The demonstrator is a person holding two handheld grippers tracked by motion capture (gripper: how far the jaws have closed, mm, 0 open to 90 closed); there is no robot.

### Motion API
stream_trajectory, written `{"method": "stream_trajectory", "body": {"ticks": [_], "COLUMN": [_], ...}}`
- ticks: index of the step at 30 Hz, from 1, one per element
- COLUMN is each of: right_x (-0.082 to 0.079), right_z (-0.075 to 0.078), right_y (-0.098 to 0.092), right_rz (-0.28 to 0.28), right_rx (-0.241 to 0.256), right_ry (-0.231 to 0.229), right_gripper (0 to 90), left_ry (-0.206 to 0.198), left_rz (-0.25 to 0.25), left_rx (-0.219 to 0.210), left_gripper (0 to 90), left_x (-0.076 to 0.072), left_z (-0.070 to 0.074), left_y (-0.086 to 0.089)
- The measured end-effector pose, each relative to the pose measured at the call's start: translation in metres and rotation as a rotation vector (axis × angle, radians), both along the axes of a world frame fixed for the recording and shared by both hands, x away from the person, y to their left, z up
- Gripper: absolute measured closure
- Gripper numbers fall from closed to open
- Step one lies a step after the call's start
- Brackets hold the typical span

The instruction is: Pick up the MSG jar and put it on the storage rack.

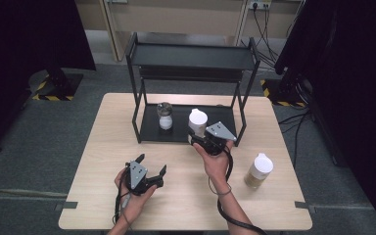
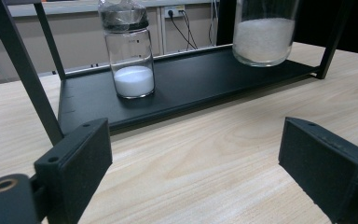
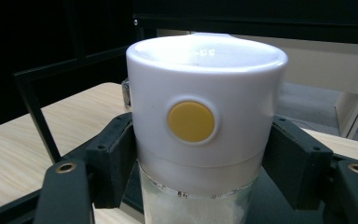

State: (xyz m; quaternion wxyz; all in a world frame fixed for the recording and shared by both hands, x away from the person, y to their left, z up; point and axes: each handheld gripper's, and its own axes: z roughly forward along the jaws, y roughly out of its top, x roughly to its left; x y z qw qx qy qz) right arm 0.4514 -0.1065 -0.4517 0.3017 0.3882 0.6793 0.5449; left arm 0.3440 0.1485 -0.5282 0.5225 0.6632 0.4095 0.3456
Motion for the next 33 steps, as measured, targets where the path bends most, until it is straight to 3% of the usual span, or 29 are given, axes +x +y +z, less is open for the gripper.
{"method": "stream_trajectory", "body": {"ticks": [33], "right_x": [0.041], "right_z": [-0.003], "right_y": [0.02], "right_rz": [-0.038], "right_rx": [-0.013], "right_ry": [0.018], "right_gripper": [30.5], "left_ry": [0.0], "left_rz": [-0.002], "left_rx": [0.004], "left_gripper": [9.0], "left_x": [0.0], "left_z": [0.0], "left_y": [0.0]}}
